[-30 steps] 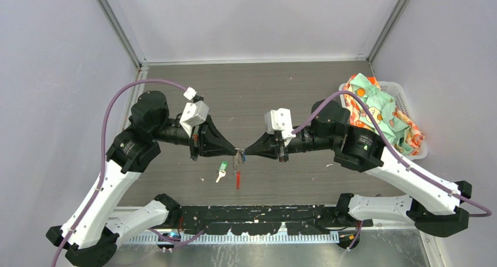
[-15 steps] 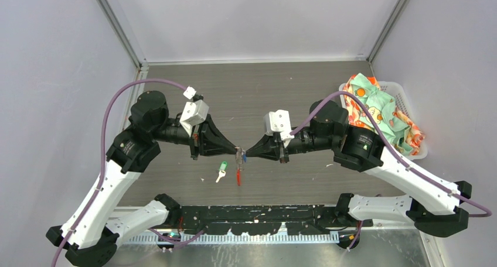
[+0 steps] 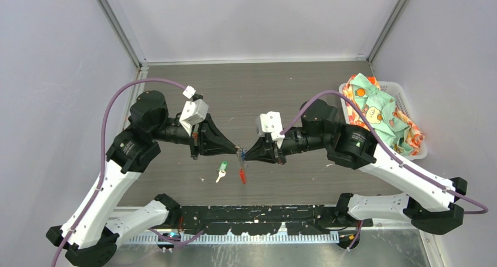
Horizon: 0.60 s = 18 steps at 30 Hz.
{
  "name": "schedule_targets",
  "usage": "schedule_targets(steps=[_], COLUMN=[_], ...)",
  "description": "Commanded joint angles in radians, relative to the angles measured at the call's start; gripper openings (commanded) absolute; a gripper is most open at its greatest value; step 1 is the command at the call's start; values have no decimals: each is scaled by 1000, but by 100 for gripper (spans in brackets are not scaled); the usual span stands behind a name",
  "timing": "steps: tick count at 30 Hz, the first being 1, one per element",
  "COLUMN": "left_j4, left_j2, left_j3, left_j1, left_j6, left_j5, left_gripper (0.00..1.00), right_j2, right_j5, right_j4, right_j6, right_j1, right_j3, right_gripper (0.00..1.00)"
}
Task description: Put the keys on the keyring
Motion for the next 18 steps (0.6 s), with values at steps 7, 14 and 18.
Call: schedule_targets(steps=[7,14,18], left_j4=[34,37,35], left_j2=[-25,-28,-31], left_j3=[8,4,1], left_j1=[-3,-3,-3], left_j6=[7,12,13], left_j5=[3,-3,-5], left_gripper=[0,0,0], right_j2=[-44,18,28], right_j5=[109,78,53], right_j4=[1,77,124], right_j6=[-3,104,136], right_j1=[-1,-3,-2], right_j3=[125,137,115], right_gripper=[42,46,43])
